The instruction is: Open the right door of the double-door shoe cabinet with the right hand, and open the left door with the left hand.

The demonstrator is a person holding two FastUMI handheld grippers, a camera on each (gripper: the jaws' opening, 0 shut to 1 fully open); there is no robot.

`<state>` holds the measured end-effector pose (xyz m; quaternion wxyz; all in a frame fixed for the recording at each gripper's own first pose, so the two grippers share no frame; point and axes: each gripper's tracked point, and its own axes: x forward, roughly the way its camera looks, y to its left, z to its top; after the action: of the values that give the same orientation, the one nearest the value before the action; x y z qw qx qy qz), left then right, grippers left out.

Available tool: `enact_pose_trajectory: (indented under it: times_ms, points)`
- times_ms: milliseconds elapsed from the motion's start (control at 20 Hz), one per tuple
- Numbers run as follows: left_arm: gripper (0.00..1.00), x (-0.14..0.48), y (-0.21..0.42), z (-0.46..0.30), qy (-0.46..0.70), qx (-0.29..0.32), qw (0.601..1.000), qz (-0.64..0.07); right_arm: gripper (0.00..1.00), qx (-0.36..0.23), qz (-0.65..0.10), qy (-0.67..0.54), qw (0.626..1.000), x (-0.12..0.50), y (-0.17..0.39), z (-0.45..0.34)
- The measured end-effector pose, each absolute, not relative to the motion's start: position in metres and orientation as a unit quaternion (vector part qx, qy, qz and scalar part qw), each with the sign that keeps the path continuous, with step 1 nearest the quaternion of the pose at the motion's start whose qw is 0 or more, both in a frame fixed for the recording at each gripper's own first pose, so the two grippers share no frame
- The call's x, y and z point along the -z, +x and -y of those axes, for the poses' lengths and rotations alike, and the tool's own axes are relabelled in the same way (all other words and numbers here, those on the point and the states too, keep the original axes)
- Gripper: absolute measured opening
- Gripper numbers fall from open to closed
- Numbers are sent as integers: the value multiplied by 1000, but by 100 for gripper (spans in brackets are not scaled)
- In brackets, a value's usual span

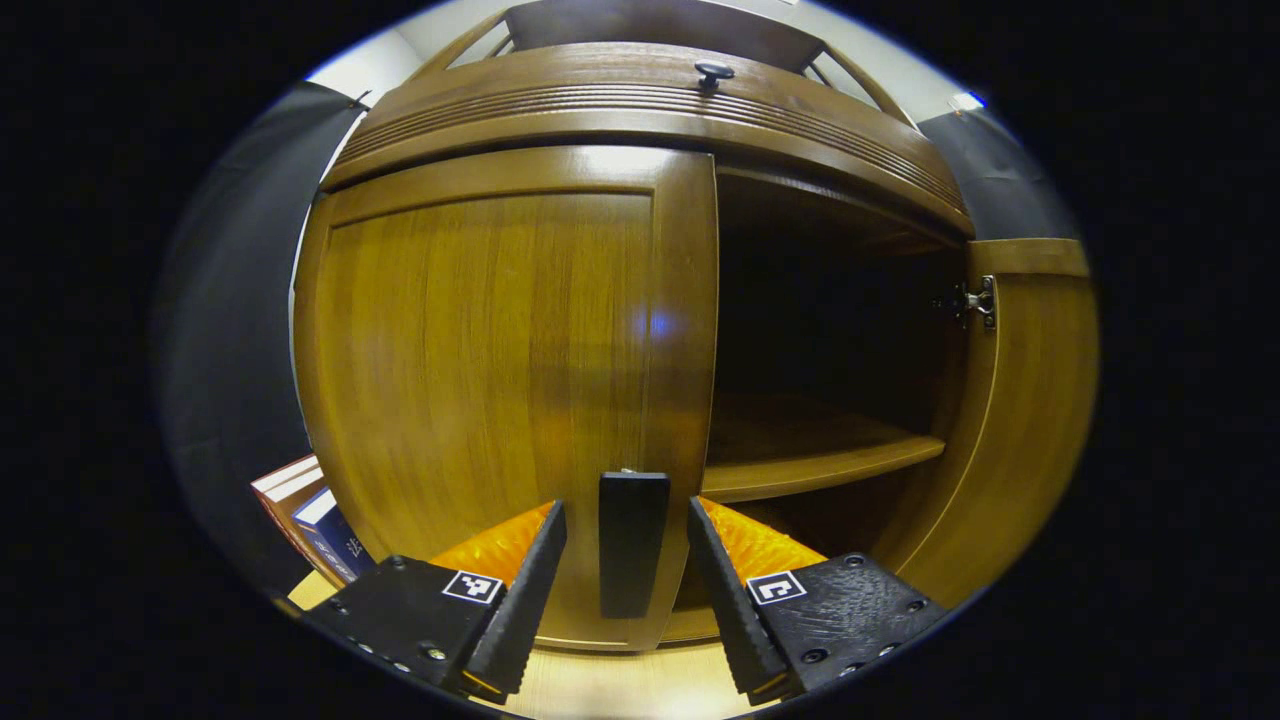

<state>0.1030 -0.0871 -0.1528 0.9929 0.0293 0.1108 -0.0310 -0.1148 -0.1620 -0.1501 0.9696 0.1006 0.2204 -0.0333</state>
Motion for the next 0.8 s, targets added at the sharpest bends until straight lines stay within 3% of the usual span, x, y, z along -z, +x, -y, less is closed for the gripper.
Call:
enact_pose_trajectory:
  times_ms: [50, 150, 300, 400, 450, 500, 600, 650, 700, 800]
  points:
    - [63, 155, 102, 87, 29, 27, 993, -115, 6, 35, -221, 106, 969, 151, -117, 164]
    - [64, 161, 107, 85, 24, 26, 993, -116, 6, 37, -222, 120, 967, 154, -120, 167]
    - [47, 166, 122, 90, 19, 39, 992, -117, 6, 32, -226, 129, 965, 155, -125, 164]
    - [43, 164, 112, 91, 35, 41, 992, -112, 10, 35, -226, 120, 966, 157, -126, 166]
    - [22, 162, 111, 88, 43, 39, 992, -109, 10, 38, -227, 118, 966, 158, -126, 167]
    - [28, 161, 108, 87, 43, 40, 992, -108, 12, 41, -228, 117, 966, 159, -128, 168]
    - [28, 163, 110, 90, 34, 46, 992, -113, 18, 46, -228, 116, 966, 159, -130, 170]
    - [36, 167, 115, 89, 32, 44, 992, -115, 22, 50, -229, 117, 965, 159, -130, 172]
    - [19, 162, 109, 92, 39, 46, 992, -115, 29, 52, -229, 118, 965, 159, -132, 174]
    - [19, 163, 107, 88, 48, 52, 991, -117, 39, 60, -231, 119, 964, 163, -134, 176]
